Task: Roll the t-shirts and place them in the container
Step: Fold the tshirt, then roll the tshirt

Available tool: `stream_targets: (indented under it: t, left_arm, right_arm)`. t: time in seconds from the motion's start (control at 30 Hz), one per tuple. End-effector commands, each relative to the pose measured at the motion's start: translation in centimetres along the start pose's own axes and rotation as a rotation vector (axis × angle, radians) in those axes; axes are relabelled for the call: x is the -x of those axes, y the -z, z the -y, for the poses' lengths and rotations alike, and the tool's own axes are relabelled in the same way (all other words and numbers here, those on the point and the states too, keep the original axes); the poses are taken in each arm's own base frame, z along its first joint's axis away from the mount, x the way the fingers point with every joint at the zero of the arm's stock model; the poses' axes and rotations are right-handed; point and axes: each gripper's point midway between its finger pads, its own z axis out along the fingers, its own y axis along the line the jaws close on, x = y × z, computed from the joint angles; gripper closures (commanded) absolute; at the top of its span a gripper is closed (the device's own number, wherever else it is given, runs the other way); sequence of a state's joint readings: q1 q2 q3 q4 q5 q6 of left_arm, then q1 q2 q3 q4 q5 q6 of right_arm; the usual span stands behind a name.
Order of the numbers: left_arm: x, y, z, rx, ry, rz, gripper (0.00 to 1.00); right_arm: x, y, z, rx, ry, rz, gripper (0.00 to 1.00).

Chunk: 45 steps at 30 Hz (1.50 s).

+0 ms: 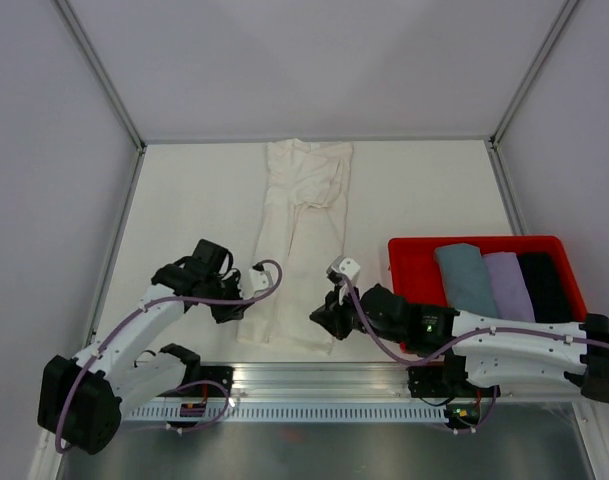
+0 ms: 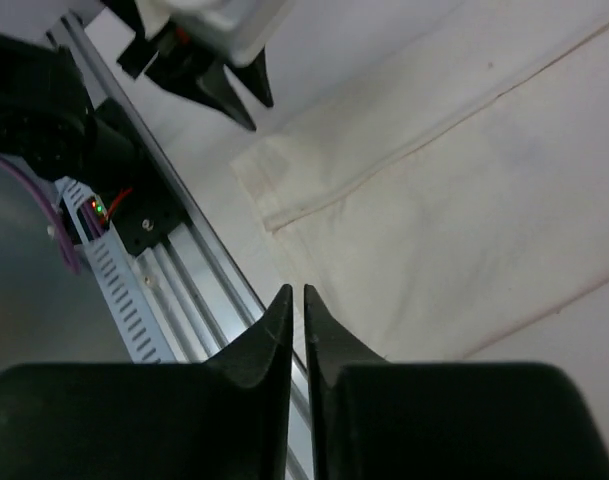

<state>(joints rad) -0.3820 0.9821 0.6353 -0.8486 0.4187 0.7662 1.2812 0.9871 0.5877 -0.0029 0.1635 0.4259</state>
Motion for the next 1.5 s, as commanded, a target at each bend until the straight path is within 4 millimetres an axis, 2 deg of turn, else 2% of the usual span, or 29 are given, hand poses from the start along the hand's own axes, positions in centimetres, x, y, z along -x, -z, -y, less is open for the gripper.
stream_targets:
  t: [0.0, 0.03, 0.1, 0.17, 0.23, 0.33, 0.43, 0.57, 0.67, 0.7, 0.77, 0.8, 0.83, 0.87, 0.9, 0.93, 0.97, 1.0, 1.07, 1.1, 1.17, 1.2, 1.23, 1.27, 1.3, 1.33, 1.47]
  left_arm:
    - [1.1, -1.5, -0.6, 0.006, -0.122, 0.006, 0.68]
    - [0.4, -2.0, 0.0, -0.019, -0.136, -0.011, 0.69]
    - [-1.0, -2.9, 0.7, -0.053, -0.216, -0.066, 0.69]
    - [-3.3, -3.6, 1.2, -0.073, -0.232, -0.135, 0.69]
    - [-4.6, -4.2, 2.3, -0.125, -0.234, -0.166, 0.69]
    - [-4.5, -4.8, 2.8, -0.133, -0.223, -0.187, 0.69]
    - [-4.3, -5.3, 3.1, -0.126, -0.254, -0.211, 0.69]
    - [-3.5, -6.2, 4.3, -0.120, -0.321, -0.248, 0.69]
    - [-2.6, -6.4, 4.9, -0.124, -0.340, -0.251, 0.71]
    - [-2.4, -6.3, 5.4, -0.152, -0.340, -0.244, 0.71]
    - [-2.2, -4.8, 7.0, -0.225, -0.330, -0.254, 0.69]
    - [-0.8, -4.2, 7.1, -0.222, -0.337, -0.213, 0.66]
    - [-1.1, -3.2, 7.4, -0.243, -0.371, -0.221, 0.63]
    - [-0.3, -2.5, 7.4, -0.240, -0.413, -0.188, 0.59]
    - [1.4, -1.1, 7.3, -0.206, -0.472, -0.097, 0.48]
    - [2.0, -0.6, 7.1, -0.194, -0.556, -0.058, 0.41]
    - [2.4, 0.0, 7.0, -0.170, -0.604, -0.021, 0.36]
    - [2.6, 0.5, 6.9, -0.142, -0.653, 0.015, 0.31]
    - [2.3, 0.2, 6.2, -0.116, -0.730, 0.008, 0.30]
    - [1.2, -0.4, 6.3, -0.134, -0.730, -0.026, 0.29]
    - [-0.1, -1.2, 6.2, -0.152, -0.757, -0.061, 0.28]
    - [-0.2, -1.5, 6.2, -0.151, -0.778, -0.056, 0.28]
    - [-0.3, -1.7, 6.2, -0.153, -0.790, -0.052, 0.28]
    - [-0.9, -2.1, 6.6, -0.175, -0.803, -0.051, 0.28]
    - [-1.1, -2.2, 6.7, -0.178, -0.818, -0.048, 0.28]
    - [-1.2, -2.3, 6.7, -0.179, -0.849, -0.043, 0.28]
    - [-2.8, -3.3, 6.8, -0.195, -0.903, -0.060, 0.28]
  right_arm:
    - [2.2, -0.4, 3.9, -0.122, -0.208, 0.112, 0.91]
    - [1.6, -0.5, 4.7, -0.140, -0.232, 0.090, 0.98]
    - [0.3, -1.0, 7.3, -0.225, -0.276, 0.043, 1.00]
    - [-0.3, -1.4, 7.8, -0.246, -0.289, 0.015, 1.00]
    - [-2.2, -1.7, 8.4, -0.289, -0.302, -0.060, 1.00]
    - [-4.9, -1.9, 9.8, -0.355, -0.325, -0.152, 1.00]
    - [-6.3, -1.7, 10.9, -0.383, -0.370, -0.199, 1.00]
    - [-6.5, -1.5, 11.2, -0.383, -0.407, -0.220, 1.00]
    - [-5.4, -0.9, 11.2, -0.379, -0.408, -0.205, 1.00]
    - [-5.1, -0.6, 11.2, -0.377, -0.407, -0.200, 1.00]
    - [-3.5, 0.1, 10.8, -0.348, -0.381, -0.163, 0.99]
    - [-2.9, 0.3, 10.5, -0.323, -0.363, -0.152, 0.91]
    - [-2.2, 0.6, 10.0, -0.291, -0.341, -0.142, 0.83]
    - [-1.0, 0.8, 9.9, -0.273, -0.268, -0.135, 0.75]
    - [-0.4, 1.0, 9.8, -0.266, -0.233, -0.133, 0.60]
    - [0.3, 1.3, 9.8, -0.258, -0.180, -0.124, 0.54]
    - [1.7, 1.6, 9.7, -0.241, -0.080, -0.110, 0.40]
    - [2.3, 1.8, 9.6, -0.228, -0.014, -0.098, 0.37]
    - [3.5, 2.3, 9.7, -0.213, 0.091, -0.066, 0.34]
    - [3.4, 2.4, 10.1, -0.202, 0.214, -0.081, 0.34]
    - [1.0, 2.4, 10.2, -0.148, 0.348, -0.166, 0.35]
    - [-0.4, 2.4, 10.4, -0.104, 0.478, -0.225, 0.35]
    - [-2.8, 2.7, 10.4, -0.053, 0.552, -0.305, 0.35]
    - [-4.1, 2.7, 9.7, 0.016, 0.608, -0.339, 0.35]
    - [-4.8, 2.7, 9.5, 0.072, 0.715, -0.364, 0.35]
    - [-6.2, 2.6, 8.6, 0.138, 0.758, -0.393, 0.35]
    - [-8.5, 1.7, 6.7, 0.274, 0.864, -0.447, 0.34]
